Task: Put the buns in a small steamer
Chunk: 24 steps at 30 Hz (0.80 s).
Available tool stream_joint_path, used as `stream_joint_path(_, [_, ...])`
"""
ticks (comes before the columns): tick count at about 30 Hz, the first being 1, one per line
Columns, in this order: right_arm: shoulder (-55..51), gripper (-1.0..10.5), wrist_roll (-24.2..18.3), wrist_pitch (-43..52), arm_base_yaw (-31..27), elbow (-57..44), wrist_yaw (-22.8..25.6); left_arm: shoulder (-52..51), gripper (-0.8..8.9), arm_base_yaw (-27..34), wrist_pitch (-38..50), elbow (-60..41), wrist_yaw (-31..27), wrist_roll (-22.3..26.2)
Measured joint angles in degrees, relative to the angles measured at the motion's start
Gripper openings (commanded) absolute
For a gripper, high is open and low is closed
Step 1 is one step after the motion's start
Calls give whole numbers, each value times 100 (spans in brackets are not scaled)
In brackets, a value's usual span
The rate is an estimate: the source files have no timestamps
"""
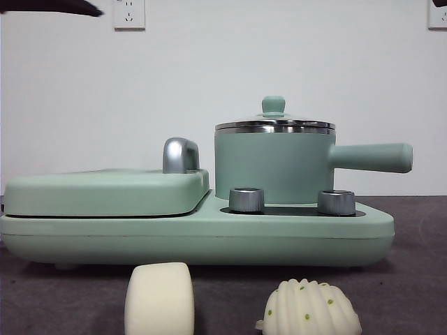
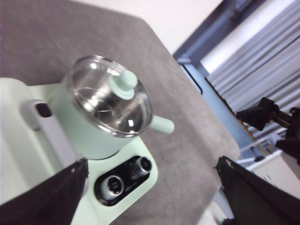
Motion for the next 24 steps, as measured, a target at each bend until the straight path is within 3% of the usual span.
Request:
stream_joint_path(6, [0, 528, 0, 0, 116, 0, 2, 1207, 437, -557, -605, 1178, -127, 35])
stream_joint_path(13, [0, 528, 2, -2, 144, 0, 2, 2627, 438, -1331, -1488, 2817, -1239, 400])
stream_joint_path(24, [0, 528, 2, -2, 146, 0, 2, 4452, 437, -2144, -2013, 4537, -2494, 859])
